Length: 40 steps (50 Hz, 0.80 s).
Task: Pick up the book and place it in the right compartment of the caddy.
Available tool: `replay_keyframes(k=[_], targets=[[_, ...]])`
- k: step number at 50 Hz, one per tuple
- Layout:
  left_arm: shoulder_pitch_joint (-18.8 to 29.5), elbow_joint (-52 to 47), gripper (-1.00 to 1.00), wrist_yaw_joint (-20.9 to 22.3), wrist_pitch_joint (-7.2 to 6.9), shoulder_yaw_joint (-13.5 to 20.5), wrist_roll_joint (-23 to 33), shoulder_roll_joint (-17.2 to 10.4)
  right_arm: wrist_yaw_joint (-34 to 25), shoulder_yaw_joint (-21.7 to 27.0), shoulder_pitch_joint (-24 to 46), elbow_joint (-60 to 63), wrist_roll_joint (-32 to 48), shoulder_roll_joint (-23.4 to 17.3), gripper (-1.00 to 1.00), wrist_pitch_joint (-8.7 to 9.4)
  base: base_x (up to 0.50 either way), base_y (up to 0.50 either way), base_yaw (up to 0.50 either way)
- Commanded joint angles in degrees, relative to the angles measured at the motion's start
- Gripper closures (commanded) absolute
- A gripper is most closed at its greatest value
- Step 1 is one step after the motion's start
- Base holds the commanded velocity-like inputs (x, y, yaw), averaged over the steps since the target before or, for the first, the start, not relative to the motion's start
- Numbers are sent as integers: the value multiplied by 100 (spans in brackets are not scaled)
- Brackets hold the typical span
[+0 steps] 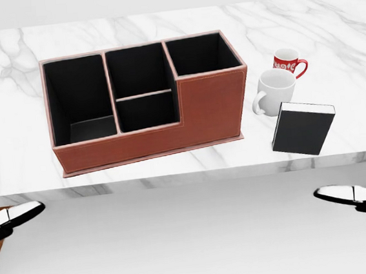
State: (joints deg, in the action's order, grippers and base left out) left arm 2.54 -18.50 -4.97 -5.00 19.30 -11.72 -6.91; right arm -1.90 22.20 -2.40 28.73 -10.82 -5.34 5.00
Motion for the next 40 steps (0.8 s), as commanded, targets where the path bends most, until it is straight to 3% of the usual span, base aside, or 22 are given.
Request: replay_keyframes(k=[1, 17, 40], targets=[[23, -447, -100, -613, 0, 766, -634, -250, -96, 758, -129, 476, -369, -2, -100, 0, 0, 0, 0], [10, -154, -100, -753, 0, 720, -561, -306, -14, 710, -146, 459, -493, -70, -100, 0, 1, 0, 0], [6, -73, -100, -809, 0, 726, -535, -302, -44, 704, -174, 450, -479, -41, -100, 0, 29, 0, 0]])
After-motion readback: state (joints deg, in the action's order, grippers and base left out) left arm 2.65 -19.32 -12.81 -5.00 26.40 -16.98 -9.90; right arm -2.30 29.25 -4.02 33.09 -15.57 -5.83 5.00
